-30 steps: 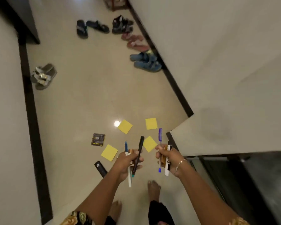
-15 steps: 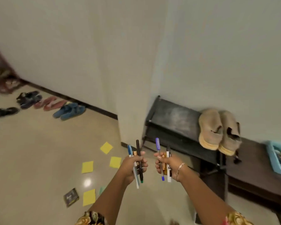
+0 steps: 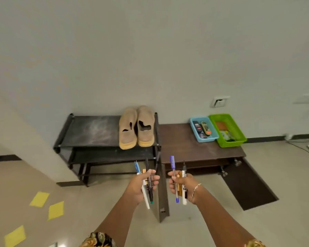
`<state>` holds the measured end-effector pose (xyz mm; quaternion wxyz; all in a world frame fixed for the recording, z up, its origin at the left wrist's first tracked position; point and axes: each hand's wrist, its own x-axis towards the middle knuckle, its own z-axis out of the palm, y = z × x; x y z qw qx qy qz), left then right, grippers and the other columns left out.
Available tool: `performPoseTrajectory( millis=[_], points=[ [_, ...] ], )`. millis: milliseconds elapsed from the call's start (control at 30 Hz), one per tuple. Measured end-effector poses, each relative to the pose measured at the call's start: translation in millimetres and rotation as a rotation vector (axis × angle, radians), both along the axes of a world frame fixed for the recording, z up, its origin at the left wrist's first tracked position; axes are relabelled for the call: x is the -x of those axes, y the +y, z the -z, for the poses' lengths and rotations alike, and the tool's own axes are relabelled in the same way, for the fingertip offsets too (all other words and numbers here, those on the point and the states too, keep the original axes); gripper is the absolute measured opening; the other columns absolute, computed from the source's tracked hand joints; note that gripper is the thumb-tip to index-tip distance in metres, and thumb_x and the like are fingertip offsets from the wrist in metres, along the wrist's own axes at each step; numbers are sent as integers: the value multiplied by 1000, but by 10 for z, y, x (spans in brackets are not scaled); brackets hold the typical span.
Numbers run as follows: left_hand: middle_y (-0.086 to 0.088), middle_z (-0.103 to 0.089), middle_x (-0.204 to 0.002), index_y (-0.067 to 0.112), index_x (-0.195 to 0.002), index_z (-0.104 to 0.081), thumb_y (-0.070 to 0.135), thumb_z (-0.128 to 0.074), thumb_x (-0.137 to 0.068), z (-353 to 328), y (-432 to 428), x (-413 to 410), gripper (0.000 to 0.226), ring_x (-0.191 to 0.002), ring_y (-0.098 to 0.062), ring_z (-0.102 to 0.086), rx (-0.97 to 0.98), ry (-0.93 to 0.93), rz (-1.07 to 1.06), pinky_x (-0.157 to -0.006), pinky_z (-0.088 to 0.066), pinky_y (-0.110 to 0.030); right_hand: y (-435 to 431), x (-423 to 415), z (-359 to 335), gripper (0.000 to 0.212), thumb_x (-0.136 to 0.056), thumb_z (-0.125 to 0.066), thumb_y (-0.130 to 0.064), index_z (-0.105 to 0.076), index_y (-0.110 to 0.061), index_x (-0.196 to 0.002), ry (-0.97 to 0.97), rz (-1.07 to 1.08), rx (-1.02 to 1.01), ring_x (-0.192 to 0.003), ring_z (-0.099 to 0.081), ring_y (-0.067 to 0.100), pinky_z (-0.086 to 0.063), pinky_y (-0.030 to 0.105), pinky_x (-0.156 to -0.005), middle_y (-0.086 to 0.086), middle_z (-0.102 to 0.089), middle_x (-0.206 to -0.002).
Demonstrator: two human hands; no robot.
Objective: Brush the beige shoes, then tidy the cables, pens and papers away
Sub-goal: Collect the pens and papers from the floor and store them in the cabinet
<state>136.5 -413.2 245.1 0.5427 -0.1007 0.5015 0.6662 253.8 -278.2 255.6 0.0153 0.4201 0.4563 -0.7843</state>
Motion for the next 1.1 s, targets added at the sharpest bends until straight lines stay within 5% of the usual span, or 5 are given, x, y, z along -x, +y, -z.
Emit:
performPoseTrajectory(
  millis=[367, 633, 1100],
  points=[
    [-9, -68, -62, 3, -88, -59, 12, -46, -95, 53, 1619, -1118, 17, -47, -16, -61, 101, -12, 83, -46, -48, -22, 1513, -1317, 139, 16, -91, -49, 2, -61, -3, -101, -44, 148, -9, -63, -60, 22, -53, 31, -59, 13, -62, -70],
    [-10, -72, -69, 2, -92, -60, 11, -45, -96, 272, 2311, -944, 18, -57, -17, -69, 142, -21, 79, -60, -51, -29, 2148, -1198, 336, 17, -91, -49, 4, -60, -2, -101, -125, 127, 21, -62, -63, 22, -55, 30, -57, 15, -64, -73],
    [-7, -74, -76, 6, -95, -62, 11, -47, -95, 991, 2630, -587, 15, -70, -20, -60, 300, -74, 23, -63, -46, -30, 2801, -834, 997, 19, -90, -47, 7, -60, -1, -101, -327, -41, 64, -61, -63, 24, -54, 31, -60, 16, -64, -71]
  ],
)
